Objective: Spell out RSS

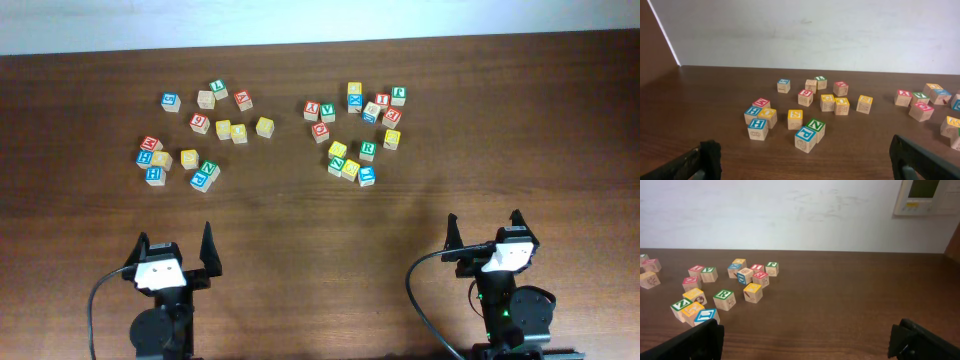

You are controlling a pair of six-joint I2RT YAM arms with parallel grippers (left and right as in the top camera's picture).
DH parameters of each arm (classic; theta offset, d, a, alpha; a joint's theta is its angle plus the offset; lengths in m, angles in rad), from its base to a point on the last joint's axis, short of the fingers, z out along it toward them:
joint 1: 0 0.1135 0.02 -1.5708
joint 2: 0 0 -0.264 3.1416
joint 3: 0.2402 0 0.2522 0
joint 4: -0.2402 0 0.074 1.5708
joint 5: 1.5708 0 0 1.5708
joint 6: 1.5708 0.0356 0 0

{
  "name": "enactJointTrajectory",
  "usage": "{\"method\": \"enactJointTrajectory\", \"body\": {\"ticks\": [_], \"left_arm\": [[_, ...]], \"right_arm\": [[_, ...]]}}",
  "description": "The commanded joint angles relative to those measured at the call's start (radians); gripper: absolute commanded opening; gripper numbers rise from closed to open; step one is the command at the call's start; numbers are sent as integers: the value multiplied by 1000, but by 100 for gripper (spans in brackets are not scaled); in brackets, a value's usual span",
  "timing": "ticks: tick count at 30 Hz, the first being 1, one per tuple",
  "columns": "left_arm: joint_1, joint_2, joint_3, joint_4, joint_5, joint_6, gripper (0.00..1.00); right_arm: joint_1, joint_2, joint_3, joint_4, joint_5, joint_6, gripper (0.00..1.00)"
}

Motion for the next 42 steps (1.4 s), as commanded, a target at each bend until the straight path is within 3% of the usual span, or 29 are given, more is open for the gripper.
{"method": "enactJointTrajectory", "body": {"ticks": [1,12,14,16,18,22,25,27,29,31,32,34,37,40,42], "left_arm": [[1,-6,-1,-8,8,16,99],[1,-6,-1,-8,8,16,99],[1,-6,-1,-4,141,-90,99],[1,-4,0,19,444,-297,99],[1,-4,0,56,597,-390,99],[1,-4,0,117,641,-439,99],[1,-4,0,250,712,-569,99],[1,-4,0,457,783,-596,99],[1,-4,1,608,758,-650,99],[1,-4,24,737,641,-719,99],[1,-4,45,739,597,-723,99],[1,6,114,690,514,-719,99],[2,70,270,529,489,-569,99],[2,192,472,206,489,-414,99],[2,328,646,-90,485,-322,99]], "right_arm": [[4,-6,-5,-7,13,8,98],[4,-6,-5,-7,13,8,98],[4,-6,-5,-7,13,8,98],[4,-6,-5,-7,13,8,98],[4,-6,-5,-7,13,8,98],[4,-6,-5,-7,13,8,98],[4,-6,-5,-7,13,8,98],[4,-6,-5,-7,13,8,98],[4,-6,-5,-7,13,8,98],[4,-6,-5,-7,13,8,98],[4,-6,-5,-7,13,8,98],[4,-6,-5,-7,13,8,98],[4,-6,-5,-7,13,8,98],[4,-6,-5,-7,13,8,98],[4,-6,-5,-7,13,8,98]]}}
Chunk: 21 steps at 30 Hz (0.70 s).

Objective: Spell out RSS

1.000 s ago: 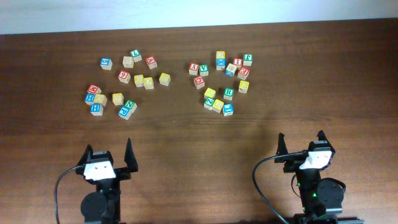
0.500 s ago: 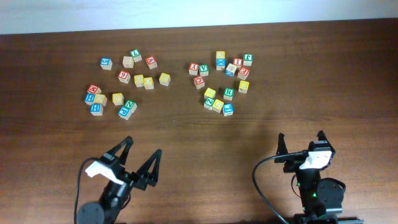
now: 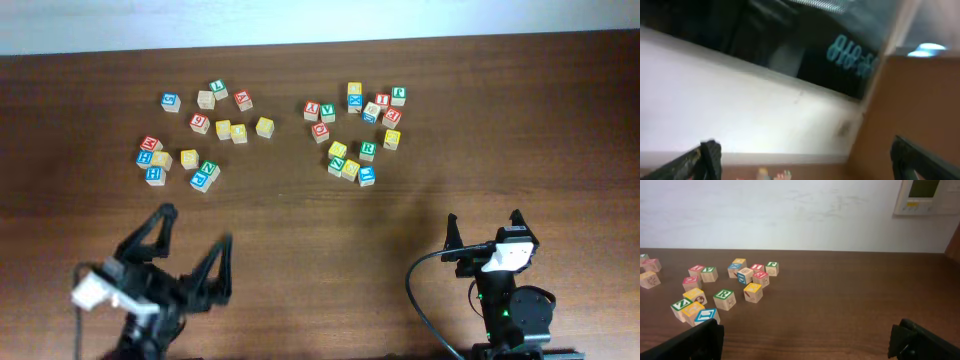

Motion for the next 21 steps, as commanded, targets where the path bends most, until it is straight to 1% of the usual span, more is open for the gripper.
{"method": "enactJointTrajectory", "body": {"ticks": [1,2,3,4,5,7,8,9,12,14,17,19,20,21], "left_arm": [[2,260,301,-391,-29,259,99],[1,330,367,-493,-11,301,99],[2,397,426,-576,44,339,99],[1,460,475,-637,120,344,99],[2,529,521,-692,226,344,99],[2,616,558,-706,349,359,99],[2,649,566,-699,379,366,99],[2,699,571,-689,386,366,99],[1,748,571,-697,379,366,99],[0,771,571,-721,337,366,99],[1,782,571,-771,206,366,99],[1,782,571,-826,39,356,99],[1,782,571,-856,-56,320,99],[1,782,571,-898,-201,269,99]], "right_arm": [[4,-6,-5,-7,12,7,98],[4,-6,-5,-7,12,7,98],[4,-6,-5,-7,12,7,98],[4,-6,-5,-7,12,7,98],[4,-6,-5,-7,12,7,99],[4,-6,-5,-6,12,7,98],[4,-6,-5,-7,12,7,98],[4,-6,-5,-7,12,7,98],[4,-6,-5,-7,12,7,98],[4,-6,-5,-7,12,7,98],[4,-6,-5,-7,12,7,98],[4,-6,-5,-7,12,7,98],[4,-6,-5,-7,12,7,98],[4,-6,-5,-7,12,7,98]]}}
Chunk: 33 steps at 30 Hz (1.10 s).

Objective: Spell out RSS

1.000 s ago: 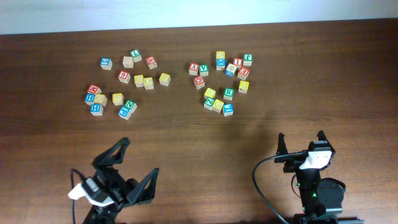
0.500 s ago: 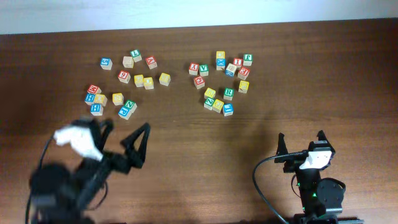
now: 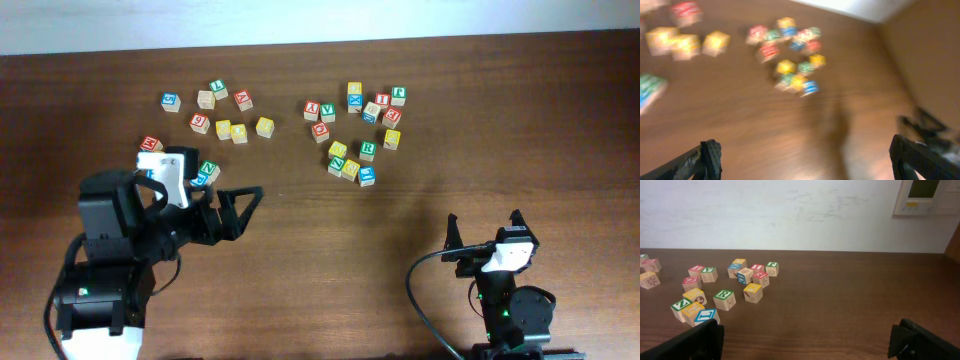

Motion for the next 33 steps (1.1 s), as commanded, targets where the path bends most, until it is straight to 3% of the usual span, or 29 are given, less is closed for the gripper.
{"method": "enactJointTrajectory", "body": {"ticks": [1,4,6,9,18,28,33], "left_arm": [[1,0,19,-80,-445,-92,99],[2,0,19,-92,-657,-119,99],[9,0,19,-95,-757,-201,99],[53,0,19,-95,-816,-275,99],[305,133,19,-110,-745,-303,99],[325,258,19,-121,-697,-303,99],[325,262,19,-121,-698,-303,99]], "right_arm": [[4,-6,-5,-7,12,8,98],[4,-6,-5,-7,12,8,98],[4,-6,-5,-7,12,8,98],[4,-6,-5,-7,12,8,98],[4,-6,-5,-7,12,8,98],[4,-6,-5,13,0,9,98],[4,-6,-5,51,-578,329,98]]}}
